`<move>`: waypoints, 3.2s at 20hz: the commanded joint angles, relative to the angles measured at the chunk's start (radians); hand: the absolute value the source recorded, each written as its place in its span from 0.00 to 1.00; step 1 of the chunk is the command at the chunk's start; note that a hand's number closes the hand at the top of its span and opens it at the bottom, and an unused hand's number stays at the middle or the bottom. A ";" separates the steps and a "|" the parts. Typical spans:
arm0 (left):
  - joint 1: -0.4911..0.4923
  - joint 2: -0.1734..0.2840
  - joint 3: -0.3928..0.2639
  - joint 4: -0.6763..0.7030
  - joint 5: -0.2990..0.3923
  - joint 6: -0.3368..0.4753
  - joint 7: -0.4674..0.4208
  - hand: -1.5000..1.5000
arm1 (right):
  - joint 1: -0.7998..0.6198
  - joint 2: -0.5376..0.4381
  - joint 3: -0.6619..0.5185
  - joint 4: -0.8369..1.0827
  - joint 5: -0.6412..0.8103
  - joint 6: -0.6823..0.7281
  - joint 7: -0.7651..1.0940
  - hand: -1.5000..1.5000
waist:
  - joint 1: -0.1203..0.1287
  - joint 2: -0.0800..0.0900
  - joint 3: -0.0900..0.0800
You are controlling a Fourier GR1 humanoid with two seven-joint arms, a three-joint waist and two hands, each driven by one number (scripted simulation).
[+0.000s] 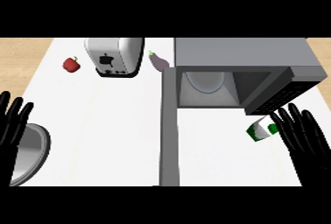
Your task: Pick up the milk, place it into the microwave and close the microwave
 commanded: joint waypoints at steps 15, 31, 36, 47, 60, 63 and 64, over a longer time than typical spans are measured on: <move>0.138 -0.050 0.051 -0.074 0.006 -0.086 -0.034 0.00 | -0.044 0.061 -0.094 0.251 0.288 -0.152 -0.239 0.00 | 0.001 0.001 0.000; 0.246 -0.112 0.042 -0.098 -0.018 -0.207 -0.105 0.00 | -0.249 -0.066 -0.268 0.777 0.326 -0.178 -0.503 0.00 | 0.006 0.002 0.000; 0.272 -0.092 0.104 -0.071 0.031 -0.251 -0.145 0.00 | -0.359 -0.129 -0.299 1.026 0.349 -0.159 -0.623 0.00 | 0.012 0.003 0.001; 0.250 -0.142 0.040 -0.133 -0.010 -0.193 -0.062 0.00 | -0.440 -0.177 -0.285 1.311 0.410 -0.155 -0.747 0.00 | 0.010 0.003 0.001; 0.286 -0.127 0.093 -0.109 0.000 -0.248 -0.123 0.00 | -0.503 -0.219 -0.265 1.554 0.447 -0.117 -0.885 0.00 | 0.030 0.008 0.003; 0.229 -0.142 0.073 -0.049 -0.053 -0.230 -0.164 0.00 | -0.503 -0.234 -0.255 1.574 0.448 -0.105 -0.900 0.00 | 0.021 0.010 0.003; 0.244 -0.095 0.123 -0.049 0.024 -0.267 -0.141 0.00 | -0.506 -0.206 -0.255 1.587 0.438 -0.100 -0.921 0.00 | 0.032 0.011 0.004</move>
